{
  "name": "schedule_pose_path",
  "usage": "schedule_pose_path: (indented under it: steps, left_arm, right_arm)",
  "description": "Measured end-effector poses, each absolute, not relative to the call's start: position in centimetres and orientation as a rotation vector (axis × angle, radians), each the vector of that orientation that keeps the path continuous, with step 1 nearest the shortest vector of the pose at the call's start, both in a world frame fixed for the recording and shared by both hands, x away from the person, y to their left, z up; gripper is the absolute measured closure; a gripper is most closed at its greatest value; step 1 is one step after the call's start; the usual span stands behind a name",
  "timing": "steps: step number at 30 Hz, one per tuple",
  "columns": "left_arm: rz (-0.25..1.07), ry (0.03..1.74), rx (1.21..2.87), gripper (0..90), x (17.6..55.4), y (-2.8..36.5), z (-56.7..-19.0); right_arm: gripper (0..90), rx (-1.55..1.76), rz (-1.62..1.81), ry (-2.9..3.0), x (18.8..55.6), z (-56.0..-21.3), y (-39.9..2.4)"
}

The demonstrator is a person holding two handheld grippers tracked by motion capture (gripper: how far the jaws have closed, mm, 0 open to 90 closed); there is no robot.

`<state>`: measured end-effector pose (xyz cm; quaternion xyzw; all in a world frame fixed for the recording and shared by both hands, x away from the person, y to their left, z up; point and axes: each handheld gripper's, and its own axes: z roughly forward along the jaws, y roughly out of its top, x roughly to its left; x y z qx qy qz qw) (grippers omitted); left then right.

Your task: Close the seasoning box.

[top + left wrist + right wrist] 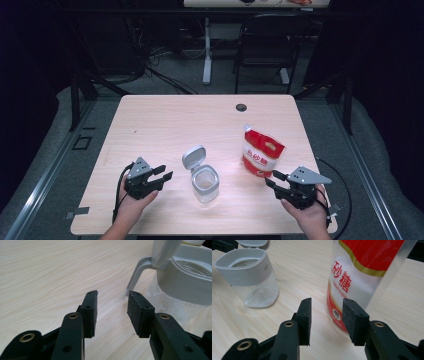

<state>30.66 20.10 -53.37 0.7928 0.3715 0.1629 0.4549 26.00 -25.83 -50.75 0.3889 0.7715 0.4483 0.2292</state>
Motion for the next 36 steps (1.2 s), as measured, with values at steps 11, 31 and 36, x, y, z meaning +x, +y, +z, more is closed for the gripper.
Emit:
schedule_pose_path:
  steps: [11,31,36]
  left_arm:
    - [0.399,0.910,1.968,60.5,30.8,19.8,-53.5]
    - [0.407,0.910,1.968,60.0,30.5,19.9,-53.4]
    - [0.406,0.915,1.965,60.0,30.6,19.9,-53.5]
  right_arm:
    - [52.2,1.132,1.197,2.074,26.6,-51.5,-27.4]
    - [46.6,1.163,1.174,2.071,29.1,-52.5,-27.0]
    - [45.5,1.182,1.208,2.057,29.9,-52.2,-26.7]
